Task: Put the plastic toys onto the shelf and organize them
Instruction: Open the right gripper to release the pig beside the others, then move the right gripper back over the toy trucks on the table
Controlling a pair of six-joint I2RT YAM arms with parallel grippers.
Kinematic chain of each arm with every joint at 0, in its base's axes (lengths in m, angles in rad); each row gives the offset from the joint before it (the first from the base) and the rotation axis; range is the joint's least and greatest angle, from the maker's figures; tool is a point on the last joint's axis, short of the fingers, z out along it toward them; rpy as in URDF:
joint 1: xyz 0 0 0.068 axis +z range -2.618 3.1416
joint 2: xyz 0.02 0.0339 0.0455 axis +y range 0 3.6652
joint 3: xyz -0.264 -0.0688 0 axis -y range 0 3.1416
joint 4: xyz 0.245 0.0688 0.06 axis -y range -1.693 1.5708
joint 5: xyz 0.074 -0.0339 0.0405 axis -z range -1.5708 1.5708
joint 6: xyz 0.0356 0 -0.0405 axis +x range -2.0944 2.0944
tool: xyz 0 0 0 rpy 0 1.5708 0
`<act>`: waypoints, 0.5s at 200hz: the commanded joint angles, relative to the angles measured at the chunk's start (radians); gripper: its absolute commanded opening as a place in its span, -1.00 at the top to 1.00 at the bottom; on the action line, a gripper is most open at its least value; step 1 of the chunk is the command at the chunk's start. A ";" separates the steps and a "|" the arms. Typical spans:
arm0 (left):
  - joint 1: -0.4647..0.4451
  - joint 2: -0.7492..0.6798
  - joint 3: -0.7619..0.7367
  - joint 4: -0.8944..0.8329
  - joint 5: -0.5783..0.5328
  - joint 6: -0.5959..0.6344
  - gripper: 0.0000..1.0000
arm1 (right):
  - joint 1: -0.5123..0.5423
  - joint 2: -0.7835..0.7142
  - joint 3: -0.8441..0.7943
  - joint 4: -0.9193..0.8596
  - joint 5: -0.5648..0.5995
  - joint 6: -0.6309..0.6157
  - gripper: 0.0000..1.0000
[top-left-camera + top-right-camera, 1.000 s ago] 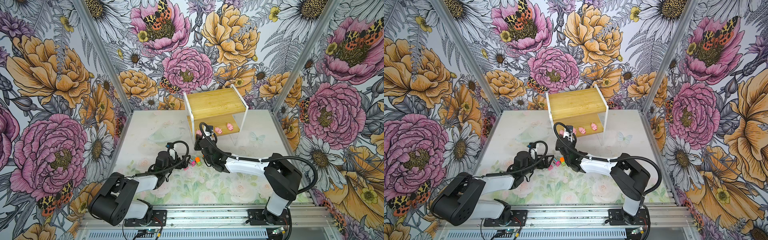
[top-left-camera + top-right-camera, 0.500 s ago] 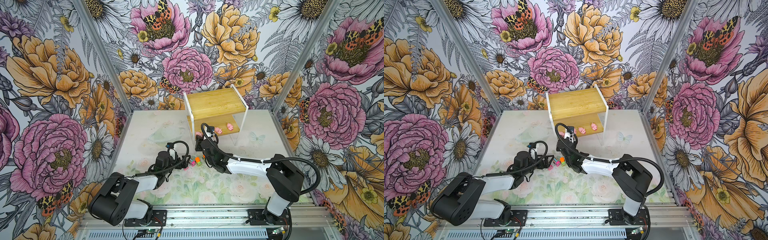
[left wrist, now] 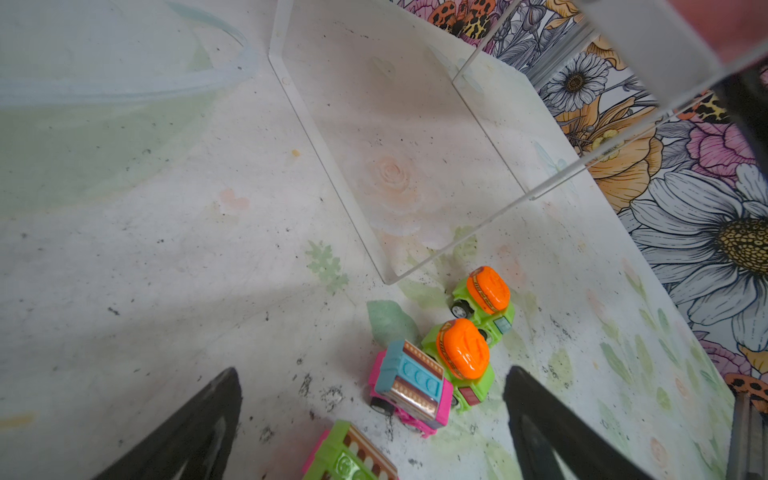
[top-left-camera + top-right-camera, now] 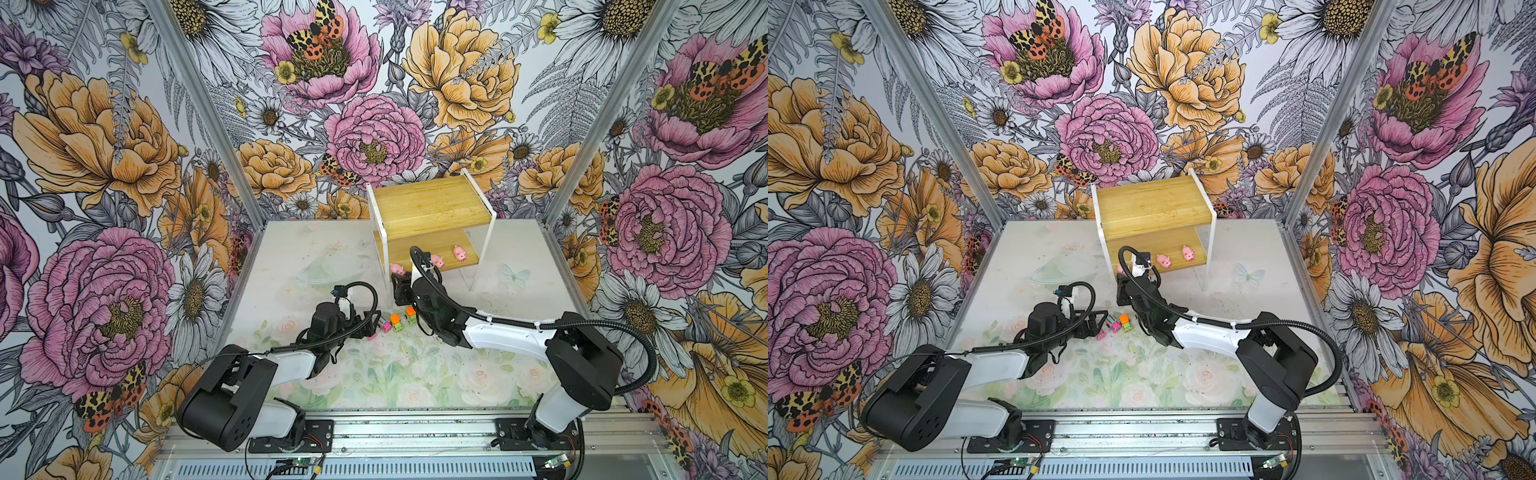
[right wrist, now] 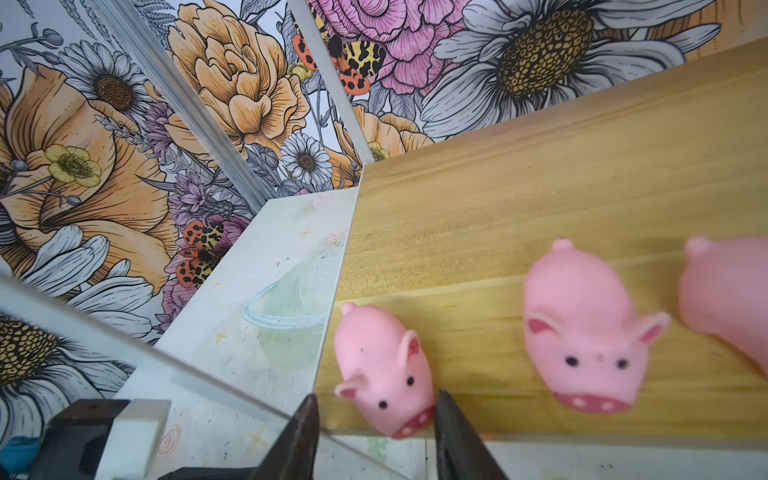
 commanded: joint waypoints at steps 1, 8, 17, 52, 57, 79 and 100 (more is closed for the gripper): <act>0.010 -0.011 0.008 -0.001 0.019 0.030 -0.98 | -0.016 -0.001 -0.034 -0.076 -0.240 -0.091 0.08; 0.012 -0.011 0.007 -0.002 0.019 0.030 -0.98 | -0.020 -0.009 -0.033 -0.097 -0.282 -0.119 0.08; 0.012 -0.011 0.007 -0.004 0.019 0.034 -0.97 | -0.024 -0.021 -0.034 -0.130 -0.322 -0.160 0.08; 0.015 -0.011 0.007 -0.009 0.020 0.036 -0.98 | -0.035 -0.107 -0.085 -0.253 -0.344 -0.254 0.07; 0.015 -0.012 0.007 -0.009 0.020 0.035 -0.98 | -0.038 -0.122 -0.101 -0.253 -0.342 -0.252 0.07; 0.015 -0.011 0.008 -0.010 0.019 0.031 -0.98 | -0.049 -0.181 -0.162 -0.241 -0.330 -0.241 0.06; 0.015 -0.012 0.009 -0.009 0.021 0.028 -0.98 | -0.052 -0.225 -0.214 -0.220 -0.319 -0.230 0.06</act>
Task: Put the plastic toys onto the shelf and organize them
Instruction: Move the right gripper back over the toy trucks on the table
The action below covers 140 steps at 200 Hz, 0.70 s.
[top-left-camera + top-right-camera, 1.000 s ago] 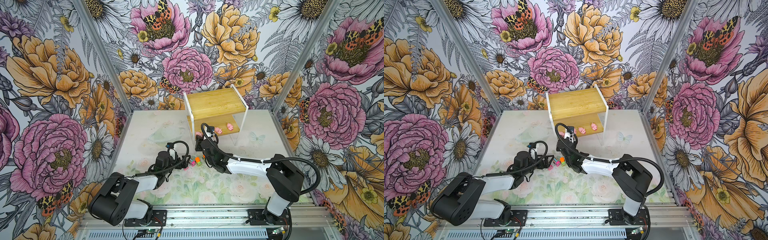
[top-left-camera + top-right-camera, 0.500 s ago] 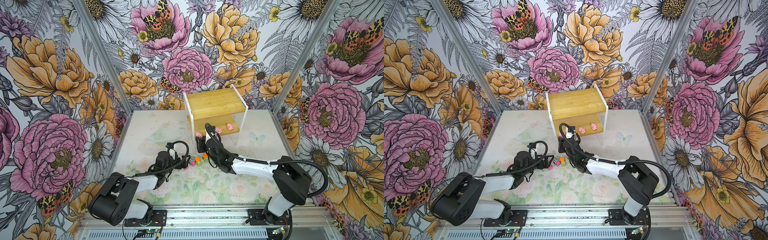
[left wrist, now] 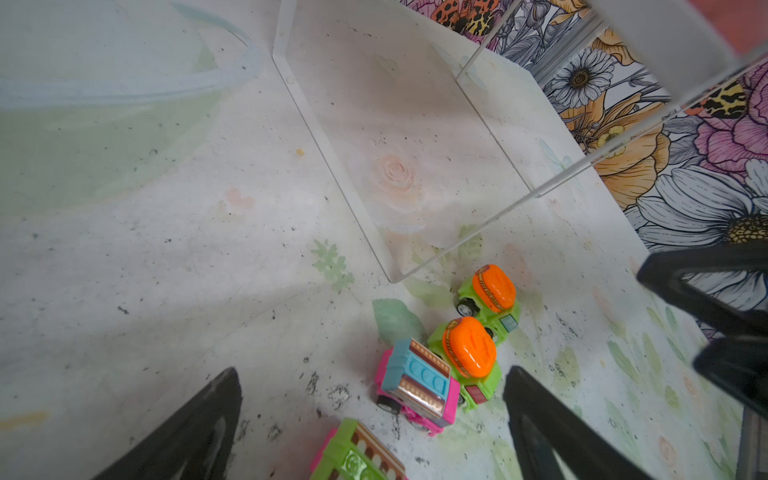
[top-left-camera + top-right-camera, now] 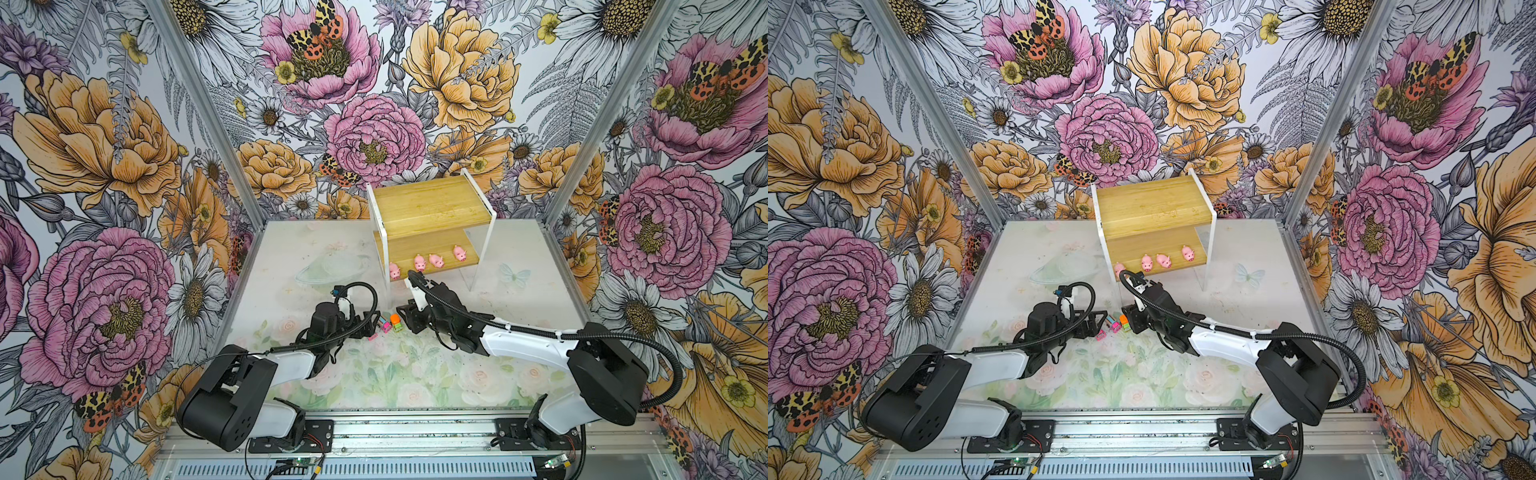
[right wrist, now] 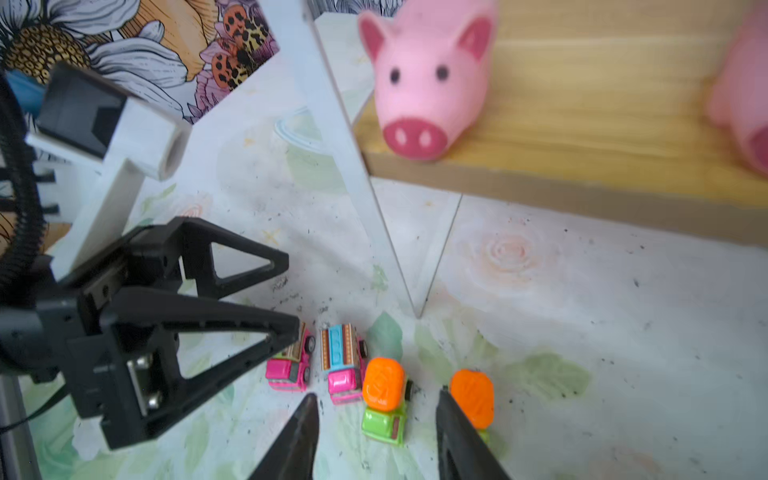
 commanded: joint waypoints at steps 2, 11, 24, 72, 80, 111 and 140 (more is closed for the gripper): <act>0.008 -0.012 0.010 -0.002 0.022 0.013 -0.98 | -0.010 -0.073 -0.042 0.007 -0.004 -0.012 0.06; 0.008 -0.014 0.010 -0.002 0.023 0.014 -0.97 | -0.010 -0.091 -0.060 0.013 0.004 -0.012 0.06; 0.008 -0.016 0.010 -0.002 0.025 0.012 -0.98 | -0.010 -0.119 -0.087 0.014 0.026 -0.011 0.06; 0.002 -0.002 0.026 -0.002 0.032 0.001 -0.98 | -0.023 -0.192 -0.209 0.033 0.096 0.015 0.06; -0.003 0.004 0.032 -0.003 0.034 0.000 -0.98 | -0.023 -0.199 -0.231 0.039 0.115 0.029 0.06; -0.052 0.032 0.062 -0.002 0.018 -0.008 -0.98 | -0.056 -0.260 -0.304 0.045 0.228 0.094 0.15; -0.096 0.052 0.094 -0.002 -0.017 -0.016 -0.97 | -0.098 -0.349 -0.362 0.044 0.246 0.127 0.17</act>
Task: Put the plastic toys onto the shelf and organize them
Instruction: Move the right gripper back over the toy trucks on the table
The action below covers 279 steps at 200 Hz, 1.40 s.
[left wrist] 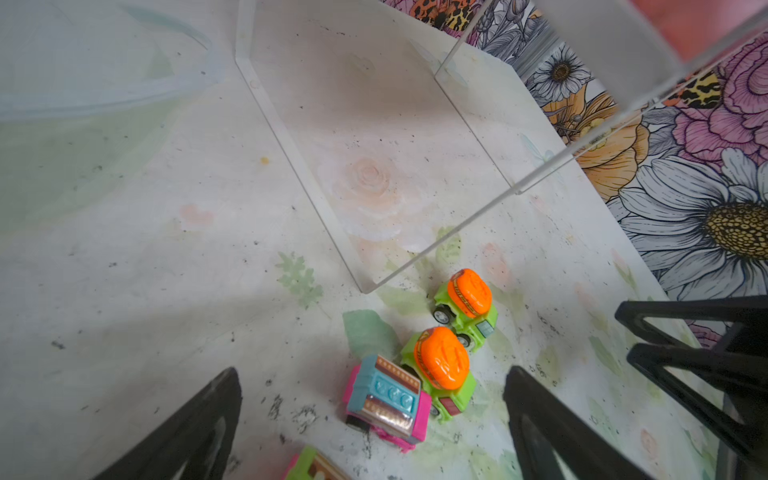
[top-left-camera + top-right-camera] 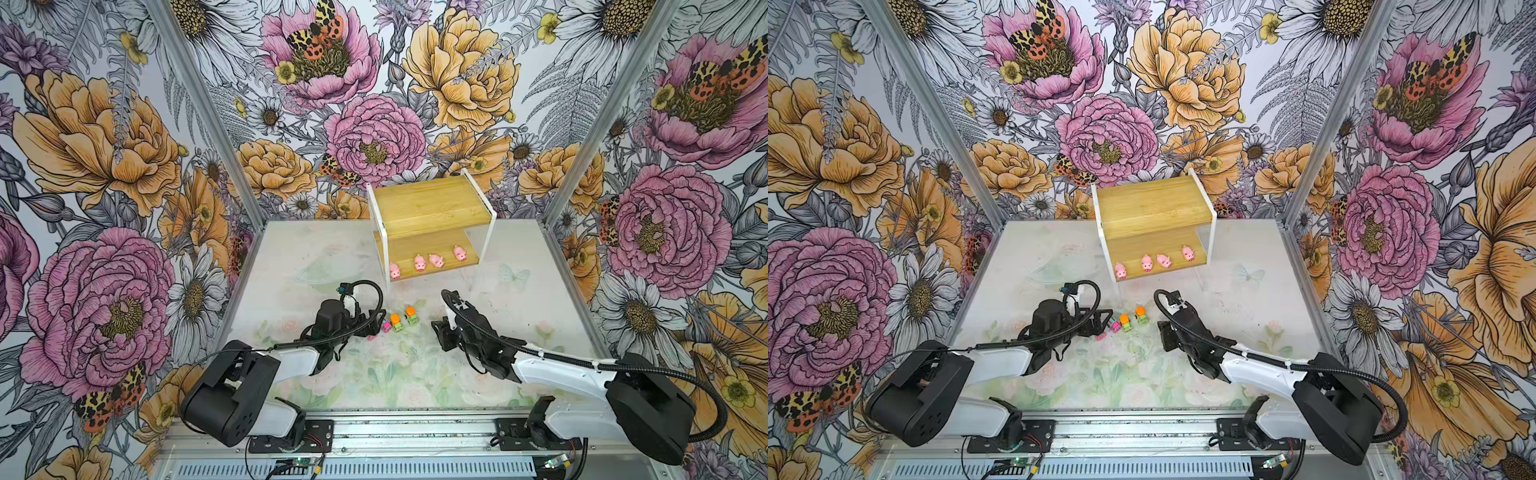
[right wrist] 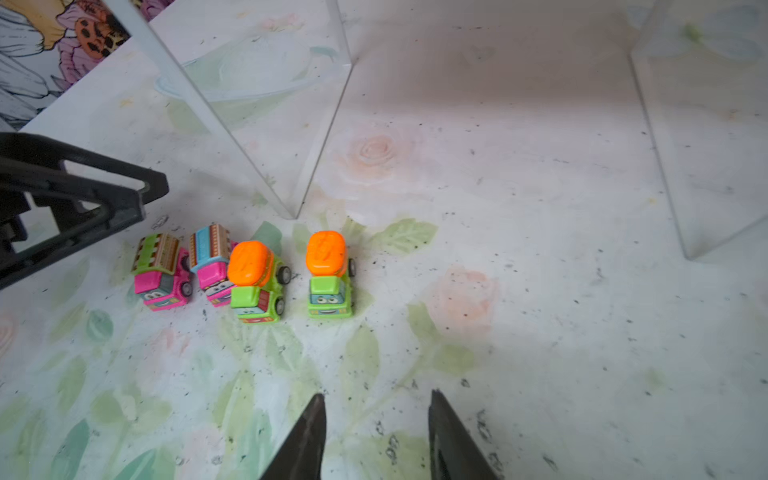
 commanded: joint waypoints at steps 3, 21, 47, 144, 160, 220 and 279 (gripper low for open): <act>-0.032 0.018 0.036 0.003 -0.022 -0.016 -0.98 | -0.035 -0.084 -0.033 0.023 0.062 0.054 0.17; -0.037 0.030 0.042 0.003 -0.028 -0.027 -0.98 | -0.057 -0.125 -0.062 0.022 0.027 0.063 0.18; -0.037 0.033 0.034 0.003 -0.036 -0.039 -0.98 | -0.061 -0.133 -0.093 0.052 -0.044 0.038 0.15; -0.018 -0.117 -0.041 -0.088 -0.098 -0.030 -0.98 | -0.031 0.215 -0.039 0.345 -0.167 0.001 -0.10; -0.012 -0.151 -0.052 -0.113 -0.104 -0.027 -0.97 | -0.020 0.270 -0.009 0.380 -0.164 -0.003 -0.10; 0.011 -0.227 -0.072 -0.165 -0.122 -0.008 -0.97 | -0.005 0.390 0.119 0.381 -0.168 -0.012 -0.10; 0.032 -0.228 -0.079 -0.166 -0.113 -0.003 -0.98 | 0.000 0.480 0.206 0.347 -0.179 -0.015 -0.09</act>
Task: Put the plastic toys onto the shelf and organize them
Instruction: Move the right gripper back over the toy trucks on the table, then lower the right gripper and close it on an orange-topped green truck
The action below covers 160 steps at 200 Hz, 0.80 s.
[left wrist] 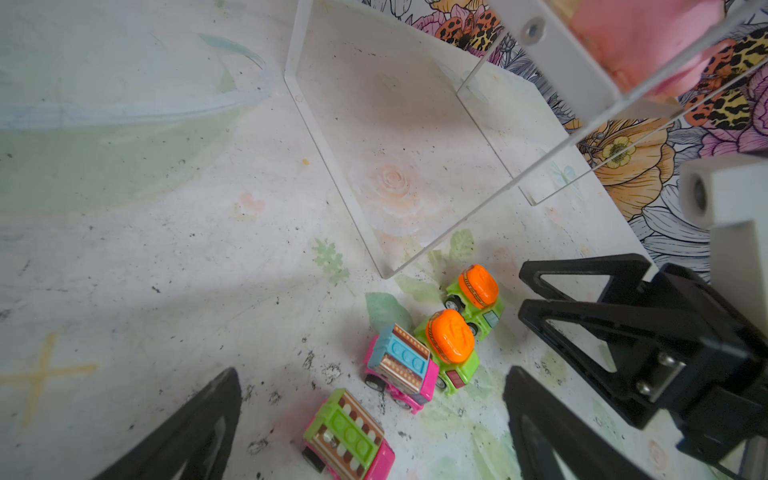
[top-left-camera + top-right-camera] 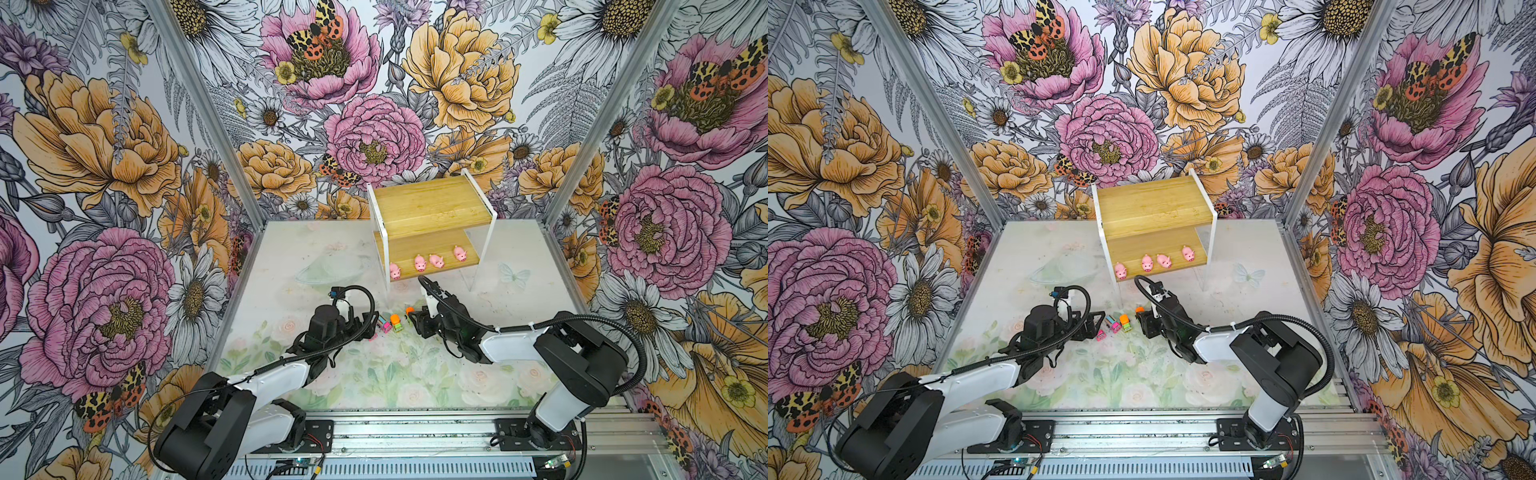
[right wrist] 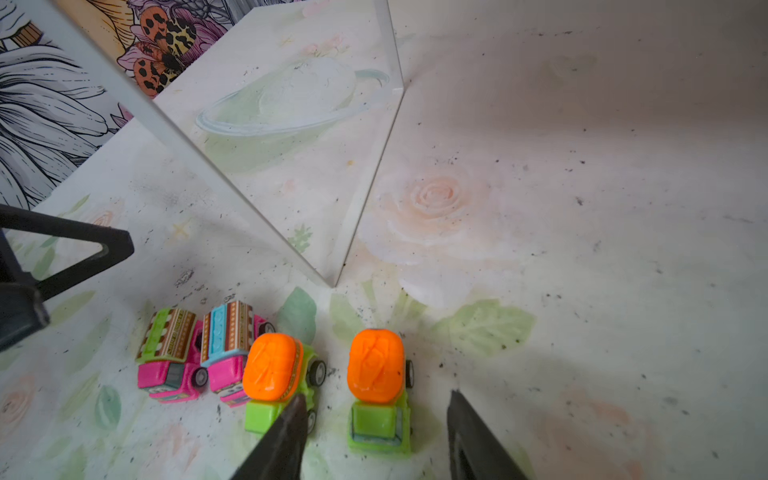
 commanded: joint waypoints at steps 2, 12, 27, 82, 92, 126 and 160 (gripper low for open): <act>0.013 -0.011 -0.015 0.000 -0.011 0.019 -0.98 | 0.012 0.033 0.037 -0.002 -0.014 -0.009 -0.09; 0.013 -0.011 -0.017 0.002 -0.009 0.019 -0.98 | 0.012 0.042 0.044 -0.008 -0.014 -0.006 -0.08; 0.015 -0.011 -0.018 0.003 -0.009 0.019 -0.97 | 0.013 0.055 0.051 -0.014 -0.011 -0.004 -0.07; 0.018 -0.011 -0.020 0.005 -0.009 0.022 -0.98 | 0.018 0.110 0.074 -0.021 -0.005 0.003 -0.04; 0.019 -0.010 -0.021 0.005 -0.009 0.022 -0.98 | 0.019 0.122 0.079 -0.020 -0.003 0.006 -0.03; 0.023 -0.005 -0.023 0.009 -0.009 0.022 -0.98 | 0.022 0.159 0.086 0.001 -0.002 0.012 0.02; 0.025 0.005 -0.023 0.017 -0.008 0.020 -0.97 | 0.024 0.157 0.069 0.023 0.006 0.016 0.33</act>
